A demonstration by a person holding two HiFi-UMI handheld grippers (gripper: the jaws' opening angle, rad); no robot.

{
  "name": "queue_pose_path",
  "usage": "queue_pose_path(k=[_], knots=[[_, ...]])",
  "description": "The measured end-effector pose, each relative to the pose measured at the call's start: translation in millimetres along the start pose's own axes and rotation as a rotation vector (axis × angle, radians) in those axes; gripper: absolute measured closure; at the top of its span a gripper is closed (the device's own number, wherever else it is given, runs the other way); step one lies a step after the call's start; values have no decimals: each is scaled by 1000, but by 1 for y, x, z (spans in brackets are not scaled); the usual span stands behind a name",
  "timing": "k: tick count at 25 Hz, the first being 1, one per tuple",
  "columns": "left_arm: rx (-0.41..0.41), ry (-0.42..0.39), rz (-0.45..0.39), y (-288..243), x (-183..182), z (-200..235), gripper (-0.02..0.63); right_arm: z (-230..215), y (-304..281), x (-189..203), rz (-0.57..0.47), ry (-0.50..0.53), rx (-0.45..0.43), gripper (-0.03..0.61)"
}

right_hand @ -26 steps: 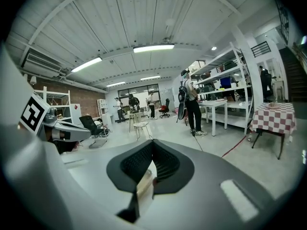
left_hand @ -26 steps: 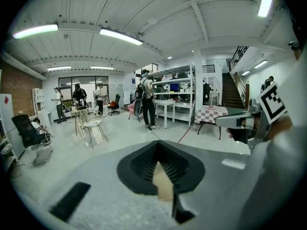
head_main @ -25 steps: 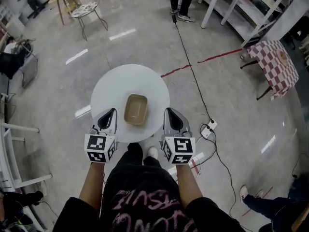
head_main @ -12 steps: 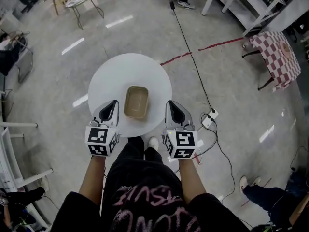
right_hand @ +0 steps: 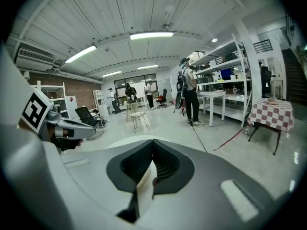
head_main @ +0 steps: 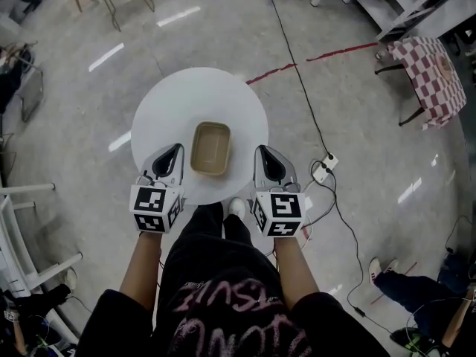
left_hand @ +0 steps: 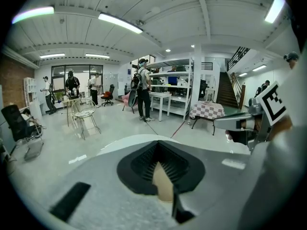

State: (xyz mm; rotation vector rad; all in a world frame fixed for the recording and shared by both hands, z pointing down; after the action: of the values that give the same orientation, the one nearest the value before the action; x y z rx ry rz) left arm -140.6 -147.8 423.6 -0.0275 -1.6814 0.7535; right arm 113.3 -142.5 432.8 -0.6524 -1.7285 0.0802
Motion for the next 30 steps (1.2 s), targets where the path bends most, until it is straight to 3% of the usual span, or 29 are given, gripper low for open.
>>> queue_pose_path(k=[30], knots=[[56, 96, 172, -68, 64, 17, 615, -18, -66, 54, 162, -85, 28, 572]])
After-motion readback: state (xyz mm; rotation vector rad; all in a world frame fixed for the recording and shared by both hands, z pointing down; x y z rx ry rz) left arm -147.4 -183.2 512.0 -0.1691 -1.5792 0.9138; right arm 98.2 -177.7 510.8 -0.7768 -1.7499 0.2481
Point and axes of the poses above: the fingertips, and each gripper's own axes: y backward along the fingers, z to its left, x out of its underside, the point moved 10 cm from there along y, backward along the fingers, and after that the axes turned 7 degrees about -y, right-handed, at the moved point
